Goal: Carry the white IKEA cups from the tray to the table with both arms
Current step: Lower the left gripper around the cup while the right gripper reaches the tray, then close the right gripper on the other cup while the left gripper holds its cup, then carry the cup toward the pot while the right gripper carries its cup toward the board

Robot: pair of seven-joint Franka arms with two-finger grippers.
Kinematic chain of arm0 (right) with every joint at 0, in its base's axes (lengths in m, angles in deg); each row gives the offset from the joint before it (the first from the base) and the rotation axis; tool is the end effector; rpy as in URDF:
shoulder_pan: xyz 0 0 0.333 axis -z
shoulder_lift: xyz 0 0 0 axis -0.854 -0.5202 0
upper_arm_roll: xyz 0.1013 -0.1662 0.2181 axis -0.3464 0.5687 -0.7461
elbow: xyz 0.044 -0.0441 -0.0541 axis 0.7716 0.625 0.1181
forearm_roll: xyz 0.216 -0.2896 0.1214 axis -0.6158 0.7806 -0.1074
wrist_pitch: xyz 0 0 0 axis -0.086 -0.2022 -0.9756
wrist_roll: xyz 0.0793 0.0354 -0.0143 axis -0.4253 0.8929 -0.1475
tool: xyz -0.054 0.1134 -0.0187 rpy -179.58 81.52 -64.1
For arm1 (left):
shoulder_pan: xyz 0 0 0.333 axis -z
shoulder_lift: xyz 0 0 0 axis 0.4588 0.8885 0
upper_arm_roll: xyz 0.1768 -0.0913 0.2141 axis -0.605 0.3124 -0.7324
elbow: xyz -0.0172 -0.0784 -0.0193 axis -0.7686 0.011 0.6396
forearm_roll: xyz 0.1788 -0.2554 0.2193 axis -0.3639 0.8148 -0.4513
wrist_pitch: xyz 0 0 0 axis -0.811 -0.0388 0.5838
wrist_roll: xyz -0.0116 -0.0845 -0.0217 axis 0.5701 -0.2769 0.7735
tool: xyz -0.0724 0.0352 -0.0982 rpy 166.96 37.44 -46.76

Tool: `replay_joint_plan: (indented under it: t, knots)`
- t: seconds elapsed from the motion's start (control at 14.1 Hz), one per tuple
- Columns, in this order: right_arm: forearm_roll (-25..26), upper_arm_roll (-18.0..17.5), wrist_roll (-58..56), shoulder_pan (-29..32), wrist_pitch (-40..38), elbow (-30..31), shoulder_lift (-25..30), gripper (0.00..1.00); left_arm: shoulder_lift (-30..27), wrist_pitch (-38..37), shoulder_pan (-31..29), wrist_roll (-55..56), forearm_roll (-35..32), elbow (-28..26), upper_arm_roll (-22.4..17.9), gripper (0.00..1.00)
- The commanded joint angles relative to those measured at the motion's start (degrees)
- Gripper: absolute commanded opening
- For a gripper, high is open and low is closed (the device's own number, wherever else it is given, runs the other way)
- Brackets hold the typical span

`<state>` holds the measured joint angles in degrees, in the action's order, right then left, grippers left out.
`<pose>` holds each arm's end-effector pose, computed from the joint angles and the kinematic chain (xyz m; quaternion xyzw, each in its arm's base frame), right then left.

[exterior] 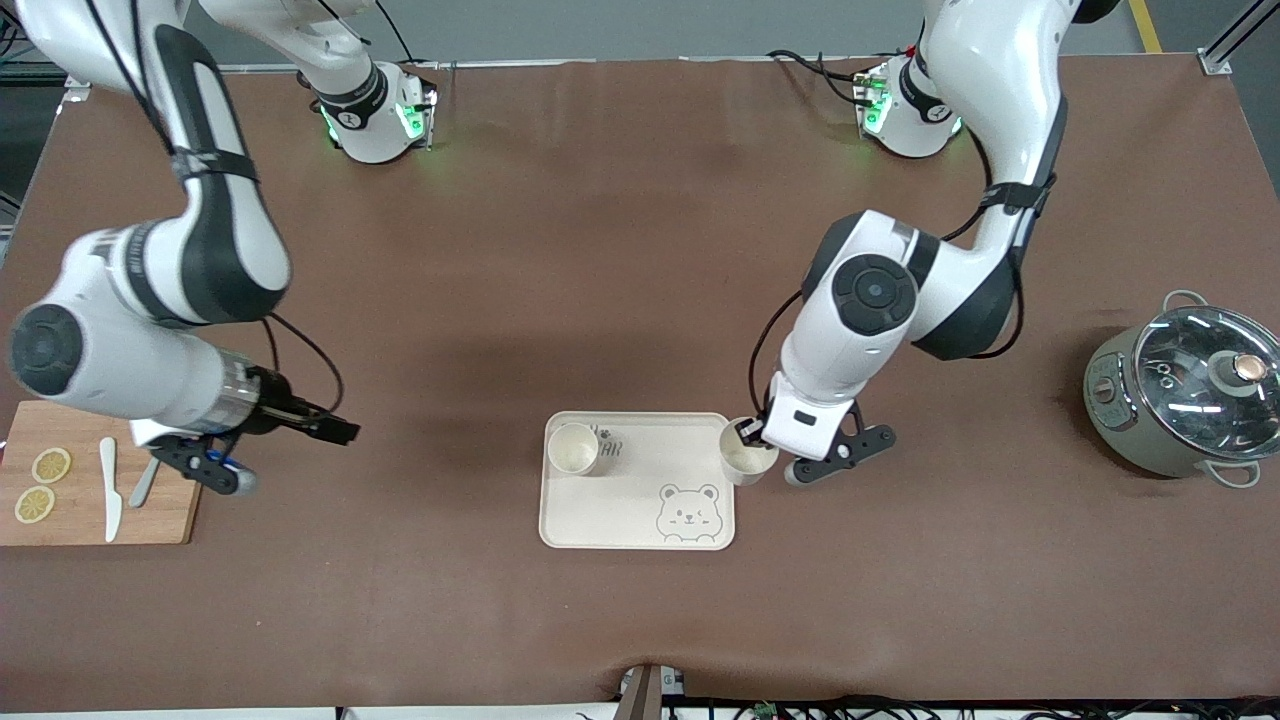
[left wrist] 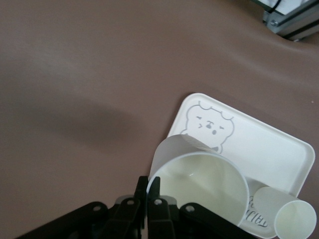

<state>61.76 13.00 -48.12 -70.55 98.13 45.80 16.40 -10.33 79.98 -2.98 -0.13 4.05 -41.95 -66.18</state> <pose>0.6449 0.1230 0.3586 -0.9698 0.2320 0.0466 0.0601 0.6289 -0.3251 0.3656 0.9780 0.1973 0.0453 0.0505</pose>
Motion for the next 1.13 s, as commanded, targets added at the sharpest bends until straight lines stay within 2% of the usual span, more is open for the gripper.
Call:
replay_joint_plan:
  t: [0.0,0.28,0.49,0.92,1.06]
  knots:
    - [-0.9,0.4,5.0,-2.8,1.7,-1.5,-2.9,1.00,-2.6,-3.6,-1.7,-3.6,0.7,-1.1,0.2,0.00]
    - [-0.8,0.5,15.4,-9.3,8.9,-3.6,-8.1,1.00,-4.3,-7.3,-4.1,-6.9,1.2,-1.1,0.3,0.00]
    - [-0.5,0.5,20.0,-12.6,9.9,-8.0,-12.7,1.00,-5.6,-8.9,-6.8,-10.7,1.1,-1.1,0.3,0.00]
    - [-0.7,0.5,25.3,-17.7,15.6,-8.9,-16.5,1.00,-7.9,-13.7,-10.9,-18.7,0.9,-3.2,0.2,0.00]
    - [-0.6,0.5,25.5,-18.8,15.9,-9.0,-17.3,0.85,-8.8,-15.9,-12.5,-20.9,0.8,-5.0,0.2,0.00]
